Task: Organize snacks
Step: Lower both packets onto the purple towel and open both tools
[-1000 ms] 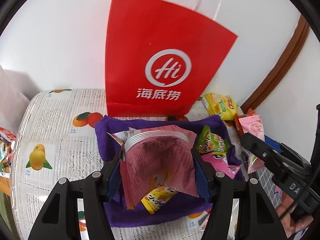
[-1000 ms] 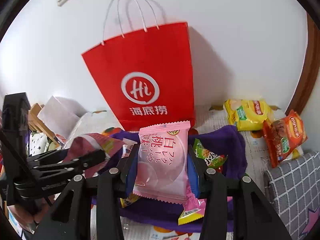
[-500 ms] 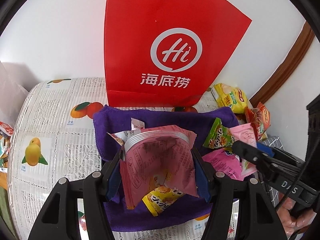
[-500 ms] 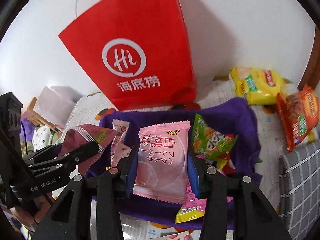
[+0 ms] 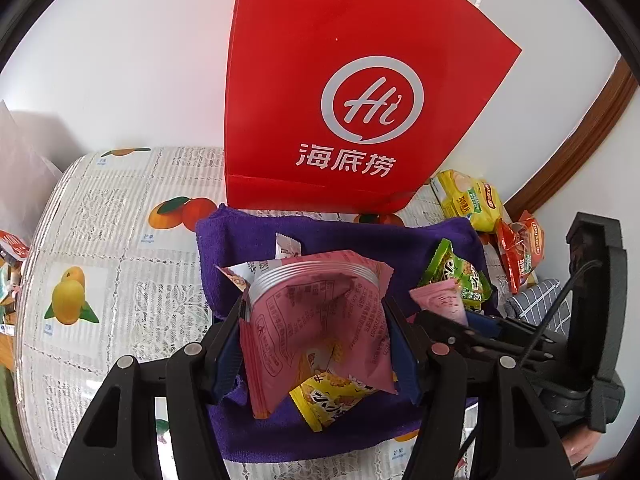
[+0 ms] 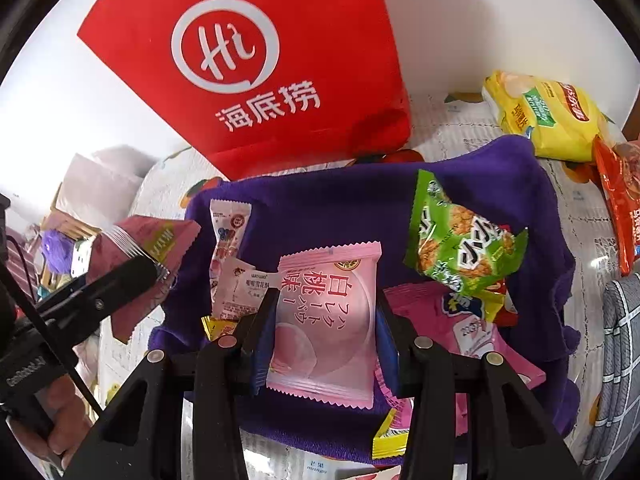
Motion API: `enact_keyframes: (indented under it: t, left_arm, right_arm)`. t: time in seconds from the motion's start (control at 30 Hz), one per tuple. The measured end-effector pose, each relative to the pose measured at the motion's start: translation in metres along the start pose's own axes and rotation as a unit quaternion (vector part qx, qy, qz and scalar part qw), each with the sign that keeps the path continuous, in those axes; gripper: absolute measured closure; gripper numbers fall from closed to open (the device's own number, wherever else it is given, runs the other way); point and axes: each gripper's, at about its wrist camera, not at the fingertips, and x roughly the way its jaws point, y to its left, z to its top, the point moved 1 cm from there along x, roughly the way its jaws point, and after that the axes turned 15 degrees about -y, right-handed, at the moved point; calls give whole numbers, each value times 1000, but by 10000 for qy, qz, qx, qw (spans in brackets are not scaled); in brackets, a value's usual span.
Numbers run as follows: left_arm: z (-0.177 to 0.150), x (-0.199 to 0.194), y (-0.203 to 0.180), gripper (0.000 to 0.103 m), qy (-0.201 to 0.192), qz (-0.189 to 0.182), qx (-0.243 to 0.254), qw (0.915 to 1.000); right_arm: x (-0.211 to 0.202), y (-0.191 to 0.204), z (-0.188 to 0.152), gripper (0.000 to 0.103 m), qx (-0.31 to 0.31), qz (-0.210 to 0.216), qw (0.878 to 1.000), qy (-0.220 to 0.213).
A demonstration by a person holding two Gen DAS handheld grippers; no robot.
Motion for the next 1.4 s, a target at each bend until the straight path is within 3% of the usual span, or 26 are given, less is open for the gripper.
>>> enact_keyframes:
  t: [0.57, 0.73, 1.23, 1.4]
  left_arm:
    - [-1, 2, 0, 42, 27, 12, -9, 10000]
    - [-3, 7, 1, 42, 104, 17, -37, 9999]
    - [-14, 23, -9, 42, 400, -73, -19, 9992]
    - [-20, 29, -18, 42, 538, -119, 90, 9984]
  right_arm:
    - [23, 5, -14, 57, -544, -556, 9968, 182]
    - [20, 5, -12, 46, -542, -464, 9972, 213]
    - [-48, -25, 23, 40, -130, -533, 9969, -569]
    - [-54, -36, 28, 40, 47, -591, 9962, -636]
